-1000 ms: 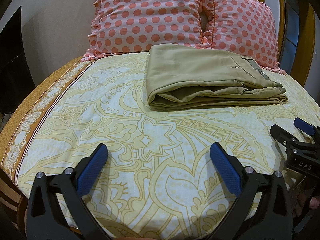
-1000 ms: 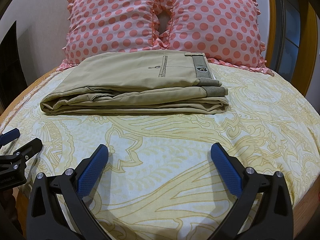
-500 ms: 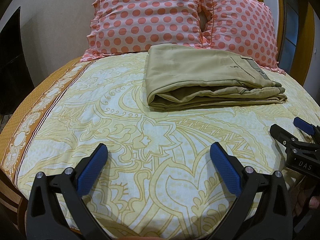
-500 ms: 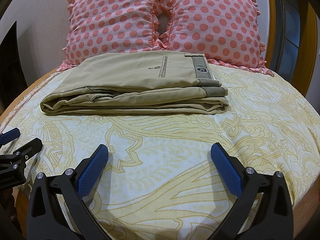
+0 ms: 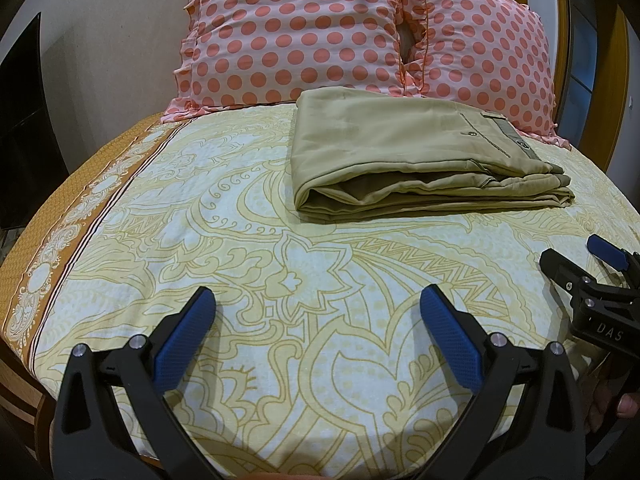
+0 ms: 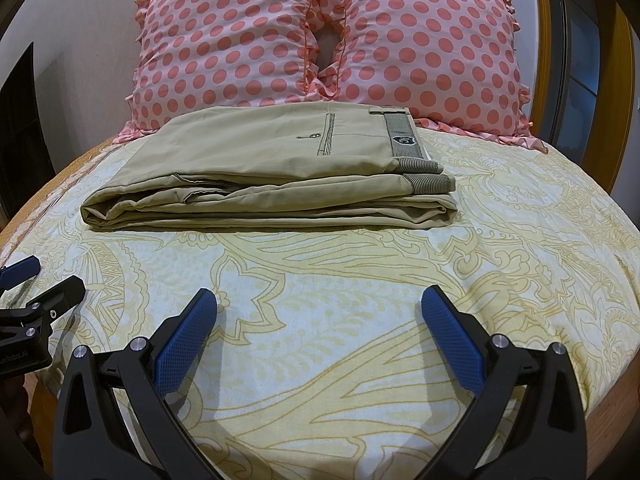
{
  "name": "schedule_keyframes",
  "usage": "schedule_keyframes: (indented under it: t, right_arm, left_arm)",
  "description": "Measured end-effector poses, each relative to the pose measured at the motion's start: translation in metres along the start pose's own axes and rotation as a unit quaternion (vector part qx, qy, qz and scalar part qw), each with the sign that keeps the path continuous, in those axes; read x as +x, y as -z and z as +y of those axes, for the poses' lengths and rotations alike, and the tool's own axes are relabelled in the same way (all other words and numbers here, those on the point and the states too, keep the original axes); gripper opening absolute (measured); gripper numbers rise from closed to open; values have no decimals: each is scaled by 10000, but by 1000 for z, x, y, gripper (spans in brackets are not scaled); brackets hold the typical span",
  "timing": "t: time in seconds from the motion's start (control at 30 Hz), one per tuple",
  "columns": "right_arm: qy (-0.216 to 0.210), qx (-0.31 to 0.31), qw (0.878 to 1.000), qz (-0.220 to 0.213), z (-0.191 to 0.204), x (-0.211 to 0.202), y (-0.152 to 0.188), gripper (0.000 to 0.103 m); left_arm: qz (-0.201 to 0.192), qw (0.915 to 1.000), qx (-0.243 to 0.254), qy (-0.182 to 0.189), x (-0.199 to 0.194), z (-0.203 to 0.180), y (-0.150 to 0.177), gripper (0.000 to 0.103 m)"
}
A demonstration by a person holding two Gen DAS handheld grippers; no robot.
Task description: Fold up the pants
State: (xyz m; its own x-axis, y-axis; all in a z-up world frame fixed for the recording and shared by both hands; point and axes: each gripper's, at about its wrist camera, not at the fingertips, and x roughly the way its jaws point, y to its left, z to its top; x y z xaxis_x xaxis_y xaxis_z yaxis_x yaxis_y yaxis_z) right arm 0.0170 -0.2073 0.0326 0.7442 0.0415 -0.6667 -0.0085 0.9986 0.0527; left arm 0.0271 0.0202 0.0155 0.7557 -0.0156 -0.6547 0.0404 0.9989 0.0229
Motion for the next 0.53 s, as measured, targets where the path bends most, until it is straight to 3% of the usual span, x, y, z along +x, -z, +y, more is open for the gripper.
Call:
schedule_keyframes:
  t: [0.53]
  right_arm:
    - [1,0,10000,-6,0,0,0,102]
  left_arm:
    - [2,10000,5,6,1,1,-1,101]
